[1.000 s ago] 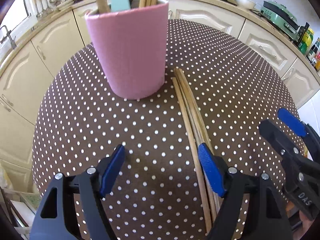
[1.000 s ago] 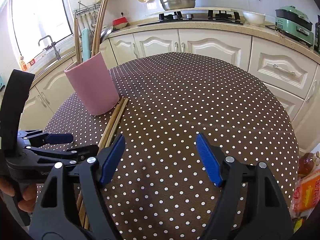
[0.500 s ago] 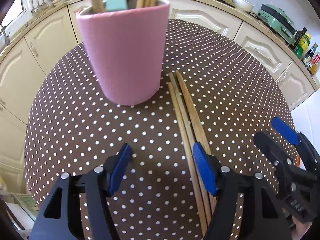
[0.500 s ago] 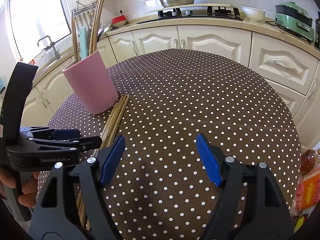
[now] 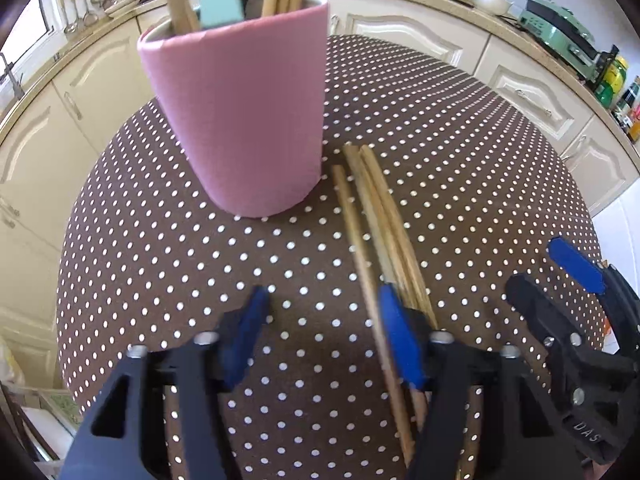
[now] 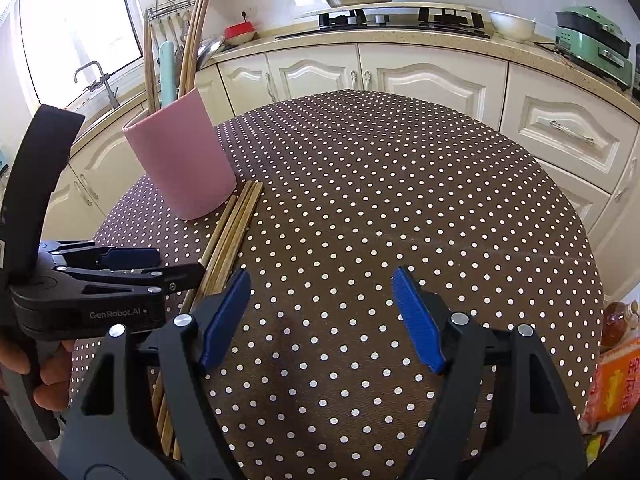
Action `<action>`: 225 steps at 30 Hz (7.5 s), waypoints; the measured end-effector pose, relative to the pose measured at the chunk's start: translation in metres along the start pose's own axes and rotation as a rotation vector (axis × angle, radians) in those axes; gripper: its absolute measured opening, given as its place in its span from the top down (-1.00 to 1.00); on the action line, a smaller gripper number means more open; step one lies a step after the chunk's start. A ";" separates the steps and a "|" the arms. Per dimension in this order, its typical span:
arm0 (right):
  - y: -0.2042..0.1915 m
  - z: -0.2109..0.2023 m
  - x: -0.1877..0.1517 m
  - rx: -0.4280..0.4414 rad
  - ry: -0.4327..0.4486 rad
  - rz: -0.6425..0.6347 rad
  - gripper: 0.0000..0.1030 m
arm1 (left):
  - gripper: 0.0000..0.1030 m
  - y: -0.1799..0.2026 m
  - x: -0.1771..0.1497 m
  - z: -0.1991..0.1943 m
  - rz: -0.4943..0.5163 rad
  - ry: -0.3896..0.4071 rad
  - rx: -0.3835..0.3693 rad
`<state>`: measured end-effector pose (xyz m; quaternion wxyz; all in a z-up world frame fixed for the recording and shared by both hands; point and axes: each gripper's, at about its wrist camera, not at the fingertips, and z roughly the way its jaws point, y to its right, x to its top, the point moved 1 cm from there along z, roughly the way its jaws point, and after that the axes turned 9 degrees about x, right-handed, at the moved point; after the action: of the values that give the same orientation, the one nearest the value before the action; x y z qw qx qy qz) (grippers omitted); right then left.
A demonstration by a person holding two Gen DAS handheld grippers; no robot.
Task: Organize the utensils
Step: 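Grasp a wooden chopstick from the pile with the left tool, then grasp another wooden chopstick with the right tool while the left tool holds its chopstick, then lift both held chopsticks up over the pink cup, then lower the chopsticks into the pink cup and open both tools, then move both open tools back down to the chopstick pile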
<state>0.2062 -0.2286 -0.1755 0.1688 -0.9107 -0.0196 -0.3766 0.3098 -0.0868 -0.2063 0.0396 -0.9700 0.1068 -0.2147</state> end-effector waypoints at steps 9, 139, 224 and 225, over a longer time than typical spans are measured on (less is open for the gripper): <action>-0.008 0.021 0.005 0.046 -0.109 -0.009 -0.41 | 0.88 -0.026 -0.012 -0.005 -0.105 0.014 -0.107; -0.085 0.006 0.139 0.312 0.434 -0.222 0.88 | 0.19 -0.109 0.011 -0.106 -0.352 0.942 -0.093; -0.001 -0.022 0.006 0.048 0.161 -0.032 -0.38 | -0.44 -0.018 -0.060 -0.026 -0.153 0.078 0.001; 0.000 -0.022 0.006 0.046 0.161 -0.027 -0.38 | -0.44 -0.015 -0.059 -0.021 -0.142 0.069 0.010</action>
<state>0.1955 -0.2360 -0.1573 0.1854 -0.8729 -0.0270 -0.4505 0.2518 -0.0591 -0.2096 0.0254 -0.9669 0.0379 -0.2509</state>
